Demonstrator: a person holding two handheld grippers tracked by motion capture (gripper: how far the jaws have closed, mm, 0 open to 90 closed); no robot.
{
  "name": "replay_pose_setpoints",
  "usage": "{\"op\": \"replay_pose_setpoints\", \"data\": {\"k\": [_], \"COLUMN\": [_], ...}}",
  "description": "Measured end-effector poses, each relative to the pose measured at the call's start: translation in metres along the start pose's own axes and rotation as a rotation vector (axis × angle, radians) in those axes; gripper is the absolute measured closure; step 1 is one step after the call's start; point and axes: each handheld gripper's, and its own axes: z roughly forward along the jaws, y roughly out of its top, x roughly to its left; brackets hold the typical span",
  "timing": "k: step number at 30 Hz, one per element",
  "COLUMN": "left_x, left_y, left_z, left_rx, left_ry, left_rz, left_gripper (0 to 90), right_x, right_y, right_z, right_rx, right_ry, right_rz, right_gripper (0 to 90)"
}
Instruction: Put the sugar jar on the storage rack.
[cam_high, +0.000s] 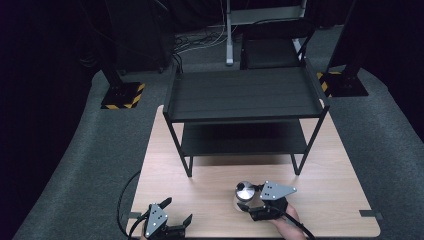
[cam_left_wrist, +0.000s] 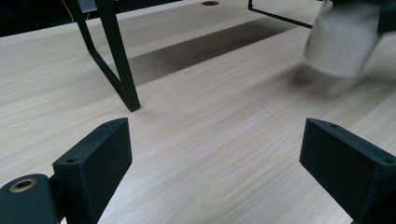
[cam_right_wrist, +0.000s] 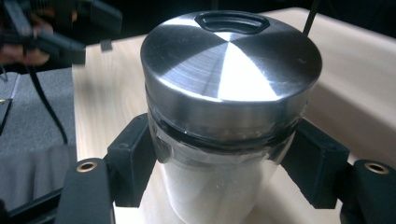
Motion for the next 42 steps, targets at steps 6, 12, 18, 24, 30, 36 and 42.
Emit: {"op": "replay_pose_setpoints", "data": {"k": [6, 12, 18, 24, 30, 36, 42], "left_x": [0.0, 0.001, 0.001, 0.001, 0.001, 0.001, 0.001], "left_y": [0.0, 0.0, 0.0, 0.0, 0.0, 0.0, 0.0], "left_z": [0.0, 0.0, 0.0, -0.001, -0.001, -0.001, -0.001], "left_rx": [0.0, 0.001, 0.001, 0.001, 0.001, 0.0, 0.001], "left_ry": [-0.001, -0.001, -0.001, -0.002, -0.003, -0.003, -0.004], "left_rz": [0.0, 0.0, 0.0, -0.001, -0.003, -0.004, -0.004], "left_gripper": [9.2, 9.2, 9.2, 9.2, 9.3, 9.3, 9.3], "right_x": [-0.008, -0.017, -0.021, -0.026, -0.034, -0.036, -0.03], "right_y": [0.035, 0.07, 0.095, 0.108, 0.109, 0.097, 0.088], "right_z": [-0.006, -0.01, -0.01, -0.002, 0.005, 0.009, -0.001], "right_rx": [-0.041, -0.077, -0.107, -0.113, -0.101, -0.145, -0.176], "right_ry": [-0.025, -0.072, -0.179, -0.301, -0.346, -0.364, -0.379], "right_rz": [-0.039, -0.074, -0.075, -0.054, 0.014, 0.062, 0.029], "right_gripper": [30.1, 30.2, 30.1, 30.1, 30.1, 28.8, 20.4]}}
